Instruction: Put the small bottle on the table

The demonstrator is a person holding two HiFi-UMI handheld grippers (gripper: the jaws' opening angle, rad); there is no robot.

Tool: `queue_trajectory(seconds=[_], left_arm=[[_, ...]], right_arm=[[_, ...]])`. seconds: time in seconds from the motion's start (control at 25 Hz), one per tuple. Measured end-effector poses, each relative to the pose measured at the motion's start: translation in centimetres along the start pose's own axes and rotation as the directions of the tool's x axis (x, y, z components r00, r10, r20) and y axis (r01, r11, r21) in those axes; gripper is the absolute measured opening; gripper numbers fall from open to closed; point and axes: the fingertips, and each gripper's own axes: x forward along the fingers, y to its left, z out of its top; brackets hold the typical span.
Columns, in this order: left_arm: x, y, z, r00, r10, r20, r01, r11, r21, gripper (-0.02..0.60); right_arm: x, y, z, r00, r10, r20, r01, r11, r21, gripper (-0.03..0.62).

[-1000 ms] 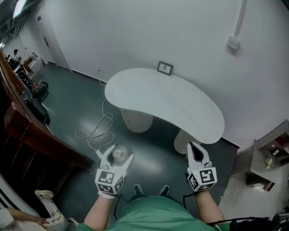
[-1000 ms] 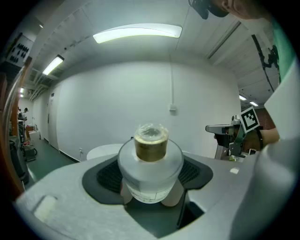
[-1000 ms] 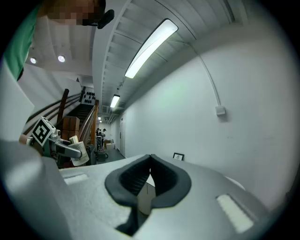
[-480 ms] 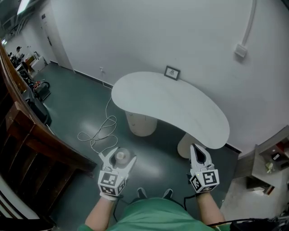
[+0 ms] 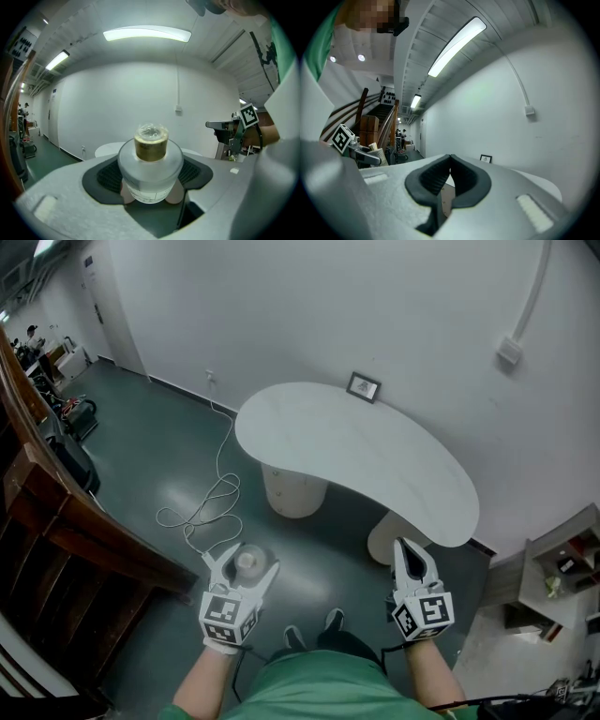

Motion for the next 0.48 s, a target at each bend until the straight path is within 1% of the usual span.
queue_trajectory(seconds=[0.2,0.4,0.48], left_arm=[[0.7,0.5,-0.3,1.000,-0.005,-0.012,0.004,1.000,-0.018,0.345],[1.5,1.5,0.1,1.000,0.025,-0.018,-0.024,0.999,0.024,0.345],[2.1,2.2,0.8,0.999,0.043,-0.020,-0.042,0.999,0.026,0.345]], right_arm=[[1.3,-0.1,-0.6,1.000,-0.005,-0.026,0.005,1.000,0.005,-0.002],[3.8,-0.3,-0.7,0.999,0.023,-0.025,-0.023,1.000,0.013,-0.002],[5.1,-0.5,-0.5,0.999,0.039,-0.021,-0.039,0.999,0.016,-0.002]])
